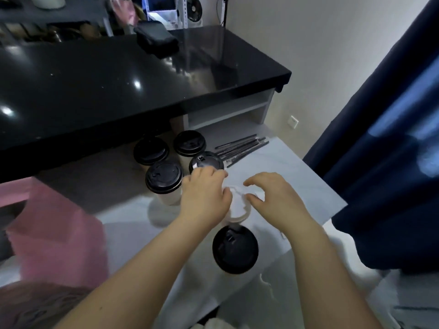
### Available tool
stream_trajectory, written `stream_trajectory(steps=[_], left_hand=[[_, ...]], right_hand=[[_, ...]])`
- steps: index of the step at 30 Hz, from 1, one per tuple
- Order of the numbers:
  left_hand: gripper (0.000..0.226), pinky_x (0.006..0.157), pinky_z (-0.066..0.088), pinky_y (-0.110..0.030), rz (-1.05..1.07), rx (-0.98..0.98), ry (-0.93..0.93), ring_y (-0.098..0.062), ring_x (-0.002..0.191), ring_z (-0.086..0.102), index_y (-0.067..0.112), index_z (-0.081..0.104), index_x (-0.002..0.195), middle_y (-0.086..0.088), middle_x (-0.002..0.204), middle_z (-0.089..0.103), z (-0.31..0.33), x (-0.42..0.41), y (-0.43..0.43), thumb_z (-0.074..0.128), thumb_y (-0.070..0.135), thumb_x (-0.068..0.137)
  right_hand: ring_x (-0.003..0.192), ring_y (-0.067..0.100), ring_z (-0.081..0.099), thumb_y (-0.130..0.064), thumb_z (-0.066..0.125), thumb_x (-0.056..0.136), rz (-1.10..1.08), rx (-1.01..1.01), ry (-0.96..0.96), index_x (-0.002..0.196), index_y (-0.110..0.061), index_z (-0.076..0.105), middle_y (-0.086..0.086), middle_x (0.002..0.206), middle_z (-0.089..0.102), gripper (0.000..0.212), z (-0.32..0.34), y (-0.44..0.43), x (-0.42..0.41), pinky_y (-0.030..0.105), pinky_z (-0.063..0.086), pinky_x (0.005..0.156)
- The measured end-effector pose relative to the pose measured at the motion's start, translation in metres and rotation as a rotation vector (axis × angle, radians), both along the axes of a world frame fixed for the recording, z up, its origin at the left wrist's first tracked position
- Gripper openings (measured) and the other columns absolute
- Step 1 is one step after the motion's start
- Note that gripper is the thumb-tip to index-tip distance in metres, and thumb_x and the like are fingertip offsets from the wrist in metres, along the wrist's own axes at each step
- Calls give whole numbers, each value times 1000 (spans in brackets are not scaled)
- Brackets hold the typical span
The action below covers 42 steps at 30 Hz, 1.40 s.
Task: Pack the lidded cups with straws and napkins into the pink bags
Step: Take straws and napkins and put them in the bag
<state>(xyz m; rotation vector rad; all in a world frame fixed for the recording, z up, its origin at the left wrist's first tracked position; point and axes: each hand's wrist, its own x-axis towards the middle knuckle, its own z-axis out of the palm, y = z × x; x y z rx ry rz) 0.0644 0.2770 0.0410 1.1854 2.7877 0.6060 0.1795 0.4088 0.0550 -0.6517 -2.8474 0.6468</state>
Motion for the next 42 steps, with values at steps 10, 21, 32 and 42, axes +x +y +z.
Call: stream_trajectory(steps=[10,21,32,42], left_hand=[[35,99,26,-41,70,-112,60,-23,123,41,26,58,125,4,123,56,-8,-52,85,50,34,92],[36,97,31,-45,95,-226,24,-27,118,43,25,57,125,0,120,57,-19,-101,140,51,32,89],[36,100,27,-42,122,-105,14,-24,119,44,27,60,124,3,120,60,-29,-108,144,55,29,89],[35,100,23,-39,91,-71,58,-22,120,43,26,63,121,5,118,61,-24,-106,135,57,24,87]], right_hand=[[120,19,47,-22,60,92,99,-69,-39,121,-22,63,-5,124,61,29,-54,107,-69,32,40,97],[140,39,13,-24,57,89,76,167,-295,128,-33,55,-1,136,44,40,-109,171,-163,56,1,113],[111,24,44,-29,67,82,68,205,-93,97,-32,72,-8,102,62,15,-118,171,-159,39,19,97],[98,24,43,0,66,76,41,180,76,87,-18,73,5,83,67,22,-95,186,-154,49,26,104]])
